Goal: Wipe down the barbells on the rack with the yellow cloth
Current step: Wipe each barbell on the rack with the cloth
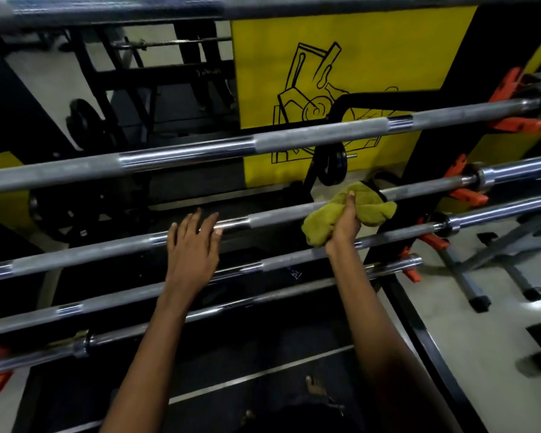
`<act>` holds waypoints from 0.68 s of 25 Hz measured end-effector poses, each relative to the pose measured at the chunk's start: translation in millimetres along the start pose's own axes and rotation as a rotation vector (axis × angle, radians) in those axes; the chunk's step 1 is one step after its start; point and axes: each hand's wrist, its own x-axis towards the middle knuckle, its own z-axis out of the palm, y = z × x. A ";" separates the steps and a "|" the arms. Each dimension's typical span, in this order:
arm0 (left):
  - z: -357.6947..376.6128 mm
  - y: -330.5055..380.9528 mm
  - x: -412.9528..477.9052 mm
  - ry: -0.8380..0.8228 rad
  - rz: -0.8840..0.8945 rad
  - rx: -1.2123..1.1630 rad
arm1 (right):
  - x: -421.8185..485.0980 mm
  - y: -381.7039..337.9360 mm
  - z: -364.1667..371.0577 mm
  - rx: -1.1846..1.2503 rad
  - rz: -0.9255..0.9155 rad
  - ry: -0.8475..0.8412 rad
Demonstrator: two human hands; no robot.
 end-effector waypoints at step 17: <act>-12.5 -71.8 -7.8 0.171 -0.256 -0.035 | -70.4 25.4 67.9 -1.769 -1.114 -0.466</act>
